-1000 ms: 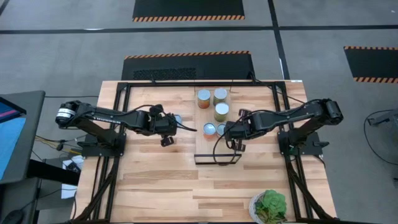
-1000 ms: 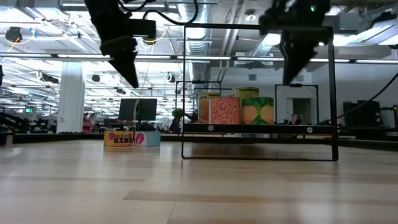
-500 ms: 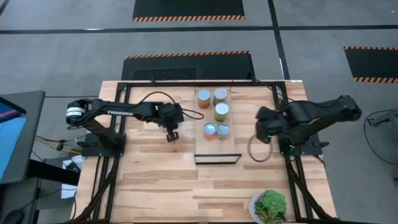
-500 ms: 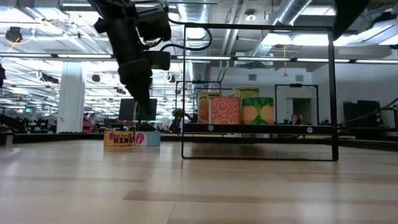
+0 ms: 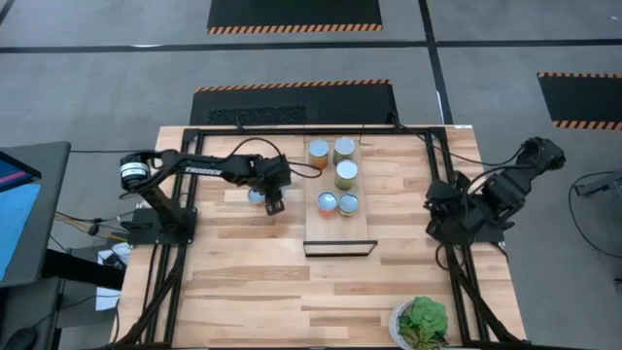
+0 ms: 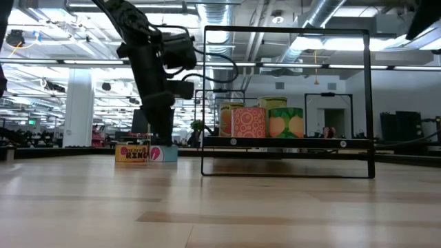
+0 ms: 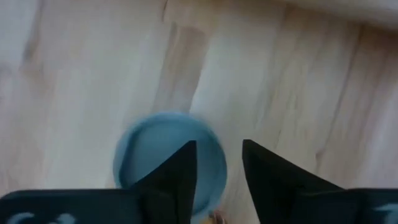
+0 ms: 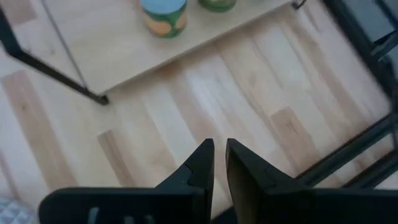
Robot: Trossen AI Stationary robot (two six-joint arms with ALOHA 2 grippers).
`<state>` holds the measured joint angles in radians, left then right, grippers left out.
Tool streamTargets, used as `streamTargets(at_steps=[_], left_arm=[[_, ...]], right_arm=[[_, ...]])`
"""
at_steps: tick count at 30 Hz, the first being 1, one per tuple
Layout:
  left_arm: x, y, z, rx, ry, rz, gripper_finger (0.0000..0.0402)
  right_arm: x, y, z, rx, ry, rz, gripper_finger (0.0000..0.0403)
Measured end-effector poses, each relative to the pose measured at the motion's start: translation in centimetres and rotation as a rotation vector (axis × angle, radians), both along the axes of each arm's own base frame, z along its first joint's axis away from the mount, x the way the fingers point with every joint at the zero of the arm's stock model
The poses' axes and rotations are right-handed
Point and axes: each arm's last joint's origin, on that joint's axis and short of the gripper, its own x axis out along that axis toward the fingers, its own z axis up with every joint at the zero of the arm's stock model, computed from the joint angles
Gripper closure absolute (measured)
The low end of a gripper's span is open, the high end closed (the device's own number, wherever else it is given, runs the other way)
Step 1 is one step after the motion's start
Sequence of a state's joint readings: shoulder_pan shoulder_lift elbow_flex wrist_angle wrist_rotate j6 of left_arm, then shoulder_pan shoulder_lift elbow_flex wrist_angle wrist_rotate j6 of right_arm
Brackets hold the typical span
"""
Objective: Pick and place cans onto a shelf
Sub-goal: Put the canned salmon on the shelf
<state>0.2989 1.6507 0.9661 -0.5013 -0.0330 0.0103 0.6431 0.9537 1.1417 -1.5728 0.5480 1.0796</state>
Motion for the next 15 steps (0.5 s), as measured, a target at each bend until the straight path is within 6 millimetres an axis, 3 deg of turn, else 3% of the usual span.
streamTargets(at_steps=[5, 9, 15], left_arm=[[0.4, -0.1, -1.4, -0.003, 0.048, 0.008, 0.0268], [0.7, -0.1, -2.0, -0.001, 0.065, 0.010, 0.0277], [1.0, -1.0, -1.2, -0.016, 0.090, -0.001, 0.0383]], right_arm=[[-0.3, 0.7, -0.2, 0.015, -0.010, 0.024, 0.0337], [-0.2, 1.2, -0.3, 0.008, -0.007, 0.049, 0.0337], [-0.3, 1.3, -0.3, 0.016, -0.015, 0.052, 0.0337]])
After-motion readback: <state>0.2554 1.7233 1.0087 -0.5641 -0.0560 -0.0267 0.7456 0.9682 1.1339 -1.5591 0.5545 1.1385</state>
